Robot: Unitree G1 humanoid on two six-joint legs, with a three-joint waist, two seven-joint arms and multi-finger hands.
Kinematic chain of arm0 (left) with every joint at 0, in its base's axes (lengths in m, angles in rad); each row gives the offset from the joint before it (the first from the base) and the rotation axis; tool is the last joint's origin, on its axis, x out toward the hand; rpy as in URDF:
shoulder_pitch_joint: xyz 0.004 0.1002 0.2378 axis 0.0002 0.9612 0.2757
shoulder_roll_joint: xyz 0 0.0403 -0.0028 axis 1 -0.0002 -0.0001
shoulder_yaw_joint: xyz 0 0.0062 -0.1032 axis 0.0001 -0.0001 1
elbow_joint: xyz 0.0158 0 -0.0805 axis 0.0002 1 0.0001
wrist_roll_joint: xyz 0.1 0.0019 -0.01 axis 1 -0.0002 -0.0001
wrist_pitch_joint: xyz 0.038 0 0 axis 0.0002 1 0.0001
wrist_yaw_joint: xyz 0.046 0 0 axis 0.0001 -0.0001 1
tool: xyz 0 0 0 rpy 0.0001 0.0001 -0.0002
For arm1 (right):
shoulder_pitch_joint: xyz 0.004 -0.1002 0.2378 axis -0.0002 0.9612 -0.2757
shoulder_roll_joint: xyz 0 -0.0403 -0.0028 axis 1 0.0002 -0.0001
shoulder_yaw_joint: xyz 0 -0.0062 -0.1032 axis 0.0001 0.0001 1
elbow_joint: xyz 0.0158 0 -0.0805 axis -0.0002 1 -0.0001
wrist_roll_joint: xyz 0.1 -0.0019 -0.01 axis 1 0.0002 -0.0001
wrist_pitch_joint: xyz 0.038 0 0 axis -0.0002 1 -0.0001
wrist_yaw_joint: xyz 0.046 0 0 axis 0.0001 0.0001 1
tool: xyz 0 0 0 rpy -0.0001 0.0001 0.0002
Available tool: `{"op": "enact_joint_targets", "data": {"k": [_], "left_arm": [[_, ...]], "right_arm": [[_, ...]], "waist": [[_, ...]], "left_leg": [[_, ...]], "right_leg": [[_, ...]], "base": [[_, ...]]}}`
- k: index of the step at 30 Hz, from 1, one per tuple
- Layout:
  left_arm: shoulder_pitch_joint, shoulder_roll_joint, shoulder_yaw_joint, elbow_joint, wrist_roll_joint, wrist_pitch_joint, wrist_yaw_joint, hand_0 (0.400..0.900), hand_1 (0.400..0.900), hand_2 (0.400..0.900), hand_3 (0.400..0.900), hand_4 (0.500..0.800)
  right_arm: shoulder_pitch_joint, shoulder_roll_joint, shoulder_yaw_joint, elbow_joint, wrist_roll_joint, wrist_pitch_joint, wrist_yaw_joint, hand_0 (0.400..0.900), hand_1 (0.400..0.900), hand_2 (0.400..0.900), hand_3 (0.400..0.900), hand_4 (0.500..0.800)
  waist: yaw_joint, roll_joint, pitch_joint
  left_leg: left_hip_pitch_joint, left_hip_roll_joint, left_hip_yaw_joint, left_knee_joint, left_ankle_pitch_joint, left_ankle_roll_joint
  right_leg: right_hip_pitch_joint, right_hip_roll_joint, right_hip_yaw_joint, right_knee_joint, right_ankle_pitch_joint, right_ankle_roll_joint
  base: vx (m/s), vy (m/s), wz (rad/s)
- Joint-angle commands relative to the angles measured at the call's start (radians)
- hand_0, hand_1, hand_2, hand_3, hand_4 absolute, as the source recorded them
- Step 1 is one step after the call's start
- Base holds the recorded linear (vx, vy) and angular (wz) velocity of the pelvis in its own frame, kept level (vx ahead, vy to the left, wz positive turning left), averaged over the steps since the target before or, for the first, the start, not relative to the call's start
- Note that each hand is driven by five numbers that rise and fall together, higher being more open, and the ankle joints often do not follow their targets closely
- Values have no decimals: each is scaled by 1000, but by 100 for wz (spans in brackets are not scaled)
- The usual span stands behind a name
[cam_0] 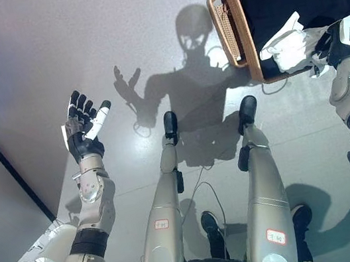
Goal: Put the clothes in the basket into the washing machine.
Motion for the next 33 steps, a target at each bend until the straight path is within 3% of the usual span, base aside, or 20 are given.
{"op": "enact_joint_targets", "data": {"k": [1, 5, 10, 14, 16, 18, 21, 29, 31, 32, 33], "left_arm": [[65, 53, 77, -55, 23, -92, 13, 900, 900, 900, 900, 800], [65, 40, 67, -31, 24, -84, 5, 900, 900, 900, 900, 800], [39, 27, 62, 89, 20, -69, 23, 900, 900, 900, 900, 800], [8, 24, 67, 223, 3, -50, 38, 900, 900, 900, 900, 800], [0, 29, 74, 245, -2, -50, 40, 900, 900, 900, 900, 800], [-15, 33, 87, 304, -6, -41, 50, 900, 900, 900, 900, 800], [-10, 46, 94, 321, -10, -36, 41, 900, 900, 900, 900, 800], [9, 54, 105, 313, 3, -50, 25, 900, 900, 900, 900, 800], [4, 50, 102, 315, 8, -50, 26, 900, 900, 900, 900, 800], [6, 47, 102, 308, 11, -51, 27, 900, 900, 900, 900, 800], [7, 47, 102, 307, 12, -51, 28, 900, 900, 900, 900, 800]], "right_arm": [[-17, -90, 70, 43, 38, 2, -20, 400, 400, 400, 400, 500], [-4, -64, 4, 51, 107, -9, -27, 400, 400, 400, 400, 500], [65, -22, -154, -19, 321, -65, -54, 400, 400, 400, 400, 500], [111, 37, -248, -72, 494, -125, -58, 400, 400, 400, 400, 500], [121, 47, -262, -81, 527, -131, -53, 400, 400, 400, 400, 500], [178, 116, -362, -150, 752, -219, -35, 400, 400, 400, 400, 500], [223, 154, -387, -156, 799, -239, -3, 400, 400, 400, 400, 500], [257, 144, -367, -144, 711, -219, 15, 400, 400, 400, 400, 500], [254, 143, -352, -129, 679, -205, 12, 776, 776, 776, 776, 726], [253, 142, -343, -123, 656, -199, 8, 900, 900, 900, 900, 800], [252, 142, -343, -123, 656, -199, 8, 900, 900, 900, 900, 800]], "waist": [[-26, 28, -7], [-25, 23, -7], [-44, -1, -16], [-61, -21, -43], [-66, -28, -48], [-78, -37, -70], [-85, -45, -96], [-91, -43, -131], [-90, -43, -134], [-90, -43, -133], [-90, -42, -133]], "left_leg": [[96, 42, -41, 124, -191, -18], [153, 51, -38, 109, -189, -22], [273, 66, -37, 86, -205, -24], [359, 73, -33, 72, -224, -22], [373, 69, -31, 67, -223, -20], [433, 79, -21, 58, -240, -18], [463, 77, -14, 45, -240, -15], [490, 81, -10, 32, -242, -12], [491, 82, -11, 33, -242, -12], [490, 82, -12, 33, -241, -12], [490, 82, -12, 33, -241, -12]], "right_leg": [[58, -52, 30, -241, 234, 82], [111, -51, 15, -247, 227, 79], [217, -50, 8, -242, 210, 81], [303, -51, 1, -251, 198, 83], [317, -54, 2, -259, 203, 84], [371, -37, 2, -270, 191, 84], [397, -33, 9, -289, 198, 84], [412, -33, 20, -293, 201, 87], [413, -33, 19, -292, 200, 87], [412, -32, 20, -290, 199, 87], [412, -32, 20, -289, 199, 86]], "base": [[0, 0, 0], [19, -12, -3], [66, -24, -6], [99, -16, -7], [89, -4, -11], [131, -5, -27], [72, -1, -16], [28, 1, -1], [18, -8, 7], [11, -6, 6], [6, -10, 6]]}}
